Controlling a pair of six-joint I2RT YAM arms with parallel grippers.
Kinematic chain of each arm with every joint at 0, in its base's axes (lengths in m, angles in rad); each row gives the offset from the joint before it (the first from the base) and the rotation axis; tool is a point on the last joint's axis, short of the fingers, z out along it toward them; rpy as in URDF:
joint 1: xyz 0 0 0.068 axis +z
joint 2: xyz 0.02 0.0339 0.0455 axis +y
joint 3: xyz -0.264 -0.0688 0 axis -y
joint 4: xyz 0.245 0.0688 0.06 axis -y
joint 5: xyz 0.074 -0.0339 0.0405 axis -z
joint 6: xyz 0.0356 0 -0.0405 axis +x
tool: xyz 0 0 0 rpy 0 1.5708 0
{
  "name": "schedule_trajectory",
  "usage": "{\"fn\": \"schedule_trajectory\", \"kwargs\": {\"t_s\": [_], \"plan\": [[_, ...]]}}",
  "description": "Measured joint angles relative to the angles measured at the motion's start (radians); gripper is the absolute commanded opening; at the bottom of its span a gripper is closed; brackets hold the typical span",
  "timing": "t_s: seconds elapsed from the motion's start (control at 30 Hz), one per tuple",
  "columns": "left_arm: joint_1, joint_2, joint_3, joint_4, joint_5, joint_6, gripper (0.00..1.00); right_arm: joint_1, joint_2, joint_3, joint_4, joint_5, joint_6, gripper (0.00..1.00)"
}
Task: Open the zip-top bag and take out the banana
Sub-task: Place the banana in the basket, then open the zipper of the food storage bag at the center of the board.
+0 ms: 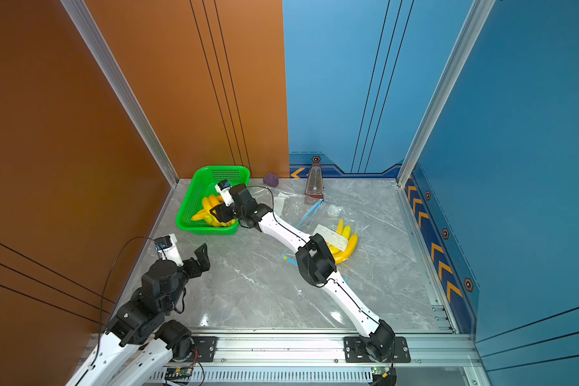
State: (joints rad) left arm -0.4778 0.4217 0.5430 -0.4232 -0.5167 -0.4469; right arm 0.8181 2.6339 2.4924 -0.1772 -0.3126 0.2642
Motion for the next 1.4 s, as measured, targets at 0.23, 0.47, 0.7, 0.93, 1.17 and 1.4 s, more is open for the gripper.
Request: {"fn": "schedule_trajectory", "kwargs": {"t_s": [0.23, 0.47, 0.7, 0.93, 1.17, 1.4], "plan": [[0.000, 0.038, 0.000, 0.000, 0.004, 0.000, 0.99, 0.000, -0.233, -0.210, 0.000, 0.091, -0.031, 0.65], [0.000, 0.134, 0.004, 0.007, 0.079, 0.010, 0.99, -0.001, -0.557, -0.655, 0.026, 0.194, -0.026, 0.65], [-0.096, 0.321, 0.009, 0.132, 0.171, 0.080, 1.00, -0.031, -0.960, -1.165, 0.056, 0.310, 0.033, 0.65], [-0.275, 0.623, 0.066, 0.339, 0.215, 0.216, 0.98, -0.050, -1.346, -1.609, 0.079, 0.447, 0.124, 0.66], [-0.406, 0.924, 0.225, 0.477, 0.235, 0.418, 0.98, -0.058, -1.716, -1.893, -0.008, 0.573, 0.227, 0.66], [-0.504, 1.181, 0.352, 0.539, 0.272, 0.641, 0.98, -0.086, -2.011, -2.004, -0.140, 0.678, 0.311, 0.65]]}}
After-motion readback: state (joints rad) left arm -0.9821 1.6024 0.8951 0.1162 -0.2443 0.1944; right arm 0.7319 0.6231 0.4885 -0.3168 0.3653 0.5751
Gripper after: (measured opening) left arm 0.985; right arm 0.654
